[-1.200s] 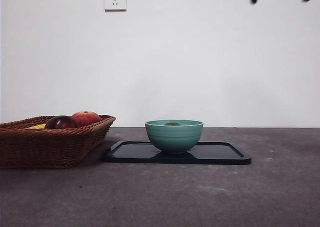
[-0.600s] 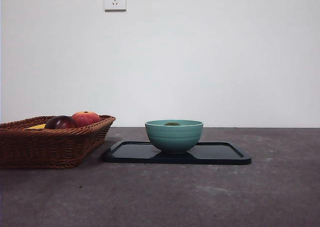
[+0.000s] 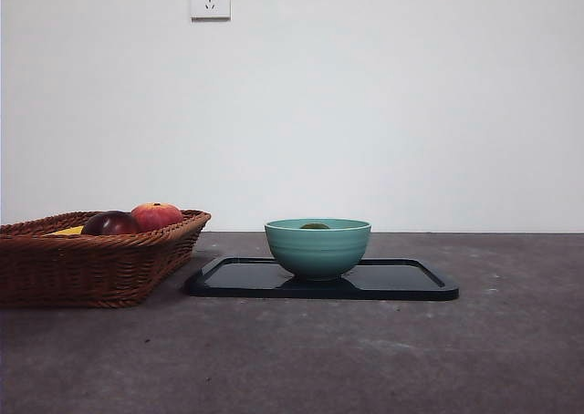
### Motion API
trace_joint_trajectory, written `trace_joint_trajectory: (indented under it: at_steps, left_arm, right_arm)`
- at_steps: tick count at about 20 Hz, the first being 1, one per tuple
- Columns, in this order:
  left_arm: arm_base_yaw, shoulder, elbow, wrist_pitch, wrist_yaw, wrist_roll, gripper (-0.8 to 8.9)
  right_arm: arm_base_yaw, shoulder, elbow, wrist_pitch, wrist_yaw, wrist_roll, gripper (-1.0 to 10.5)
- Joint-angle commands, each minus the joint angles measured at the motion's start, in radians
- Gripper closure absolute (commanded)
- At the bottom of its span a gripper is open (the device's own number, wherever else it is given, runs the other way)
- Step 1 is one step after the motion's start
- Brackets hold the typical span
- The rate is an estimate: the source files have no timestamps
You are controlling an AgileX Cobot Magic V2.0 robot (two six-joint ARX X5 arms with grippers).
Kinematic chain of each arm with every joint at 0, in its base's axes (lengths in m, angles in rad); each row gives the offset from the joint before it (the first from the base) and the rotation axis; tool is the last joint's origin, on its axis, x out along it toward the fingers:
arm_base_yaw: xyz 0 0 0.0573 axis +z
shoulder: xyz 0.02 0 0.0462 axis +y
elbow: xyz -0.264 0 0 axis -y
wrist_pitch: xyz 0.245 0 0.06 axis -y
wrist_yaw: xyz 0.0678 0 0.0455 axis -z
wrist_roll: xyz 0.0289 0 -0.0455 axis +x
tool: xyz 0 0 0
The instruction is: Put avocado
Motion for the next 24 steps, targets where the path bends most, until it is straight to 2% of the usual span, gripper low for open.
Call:
trace_joint_trajectory:
  at_steps: [1, 2, 4, 5, 18, 21, 24]
  left_arm:
    - [-0.010, 0.002, 0.010, 0.010, -0.002, 0.011, 3.02]
    - [-0.010, 0.002, 0.010, 0.010, -0.002, 0.010, 4.14]
    - [-0.010, 0.002, 0.010, 0.010, -0.002, 0.010, 7.21]
    - [-0.010, 0.002, 0.010, 0.011, -0.002, 0.010, 8.07]
    - [0.004, 0.002, 0.010, 0.010, -0.002, 0.010, 7.95]
    - [0.141, 0.004, 0.006, 0.011, 0.011, 0.010, 7.96]
    - [0.379, 0.004, -0.019, 0.011, 0.010, 0.010, 7.95]
  right_arm:
    - [0.008, 0.002, 0.009, 0.017, 0.000, 0.003, 4.3]
    - [0.008, 0.002, 0.009, 0.017, 0.000, 0.002, 5.0]
    - [0.008, 0.002, 0.009, 0.017, 0.000, 0.002, 8.0]
    - [0.008, 0.002, 0.009, 0.017, 0.000, -0.002, 9.5]
    - [0.008, 0.002, 0.009, 0.016, 0.000, -0.003, 9.4]
    - [0.008, 0.002, 0.009, 0.016, 0.000, -0.003, 9.4]
    - [0.008, 0.002, 0.009, 0.016, 0.000, -0.003, 9.4]
